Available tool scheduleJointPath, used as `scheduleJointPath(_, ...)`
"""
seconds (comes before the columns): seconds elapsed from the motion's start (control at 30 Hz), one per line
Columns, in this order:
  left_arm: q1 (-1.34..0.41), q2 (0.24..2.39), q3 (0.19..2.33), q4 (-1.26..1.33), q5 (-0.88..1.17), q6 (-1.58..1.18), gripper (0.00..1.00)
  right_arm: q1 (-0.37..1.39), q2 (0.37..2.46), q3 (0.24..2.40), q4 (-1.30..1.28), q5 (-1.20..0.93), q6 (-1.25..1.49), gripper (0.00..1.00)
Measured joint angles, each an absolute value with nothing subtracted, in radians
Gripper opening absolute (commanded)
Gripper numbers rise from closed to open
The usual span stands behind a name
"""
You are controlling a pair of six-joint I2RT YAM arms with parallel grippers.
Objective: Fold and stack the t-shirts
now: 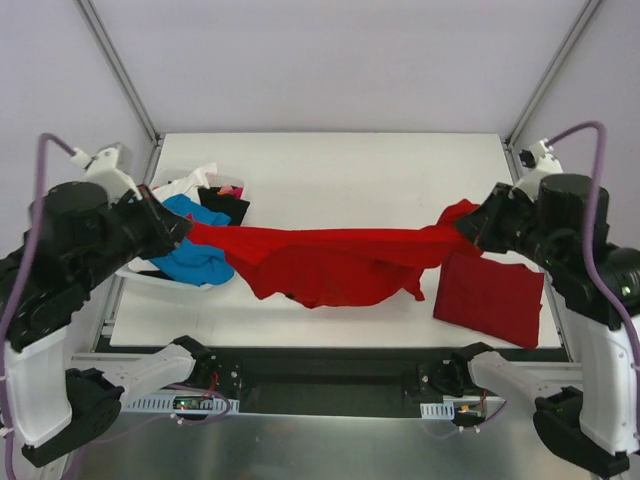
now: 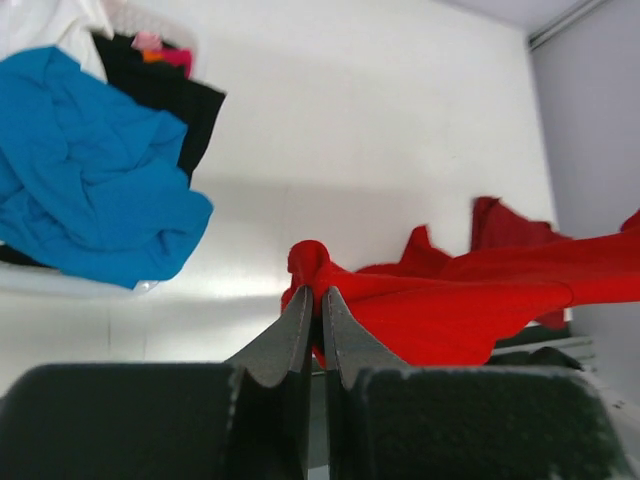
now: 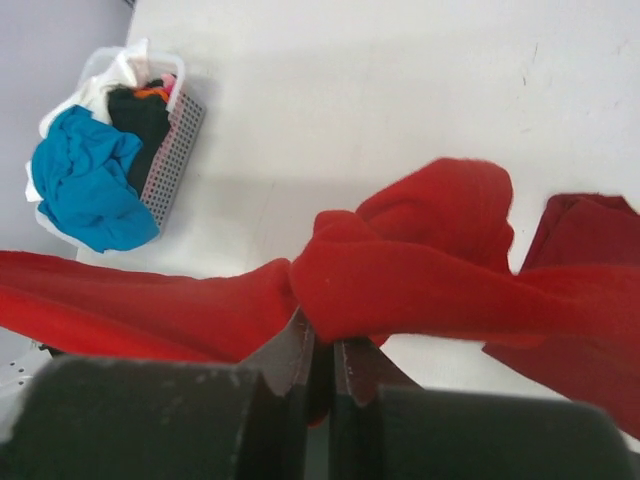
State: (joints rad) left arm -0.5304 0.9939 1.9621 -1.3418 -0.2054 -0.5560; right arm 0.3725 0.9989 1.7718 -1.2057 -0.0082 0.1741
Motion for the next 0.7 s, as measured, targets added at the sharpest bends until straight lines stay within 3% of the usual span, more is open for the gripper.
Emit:
scheduleJointPath(0.33, -0.53, 0.971, 2.148, -1.336, -0.152, -0.552, 0.0, 0.379, 0.828, 1.763, -1.177, 0.013, 0.12, 0.01)
scheduleJointPath(0.47, -0.53, 0.994, 2.061, -1.336, -0.169, -0.551, 0.0, 0.379, 0.873, 1.742, -1.185, 0.035, 0.118, 0.01)
scheduleJointPath(0.7, -0.529, 1.148, 1.806, -1.325, -0.321, -0.54, 0.0, 0.383, 1.023, 1.497, -1.106, 0.102, 0.123, 0.01)
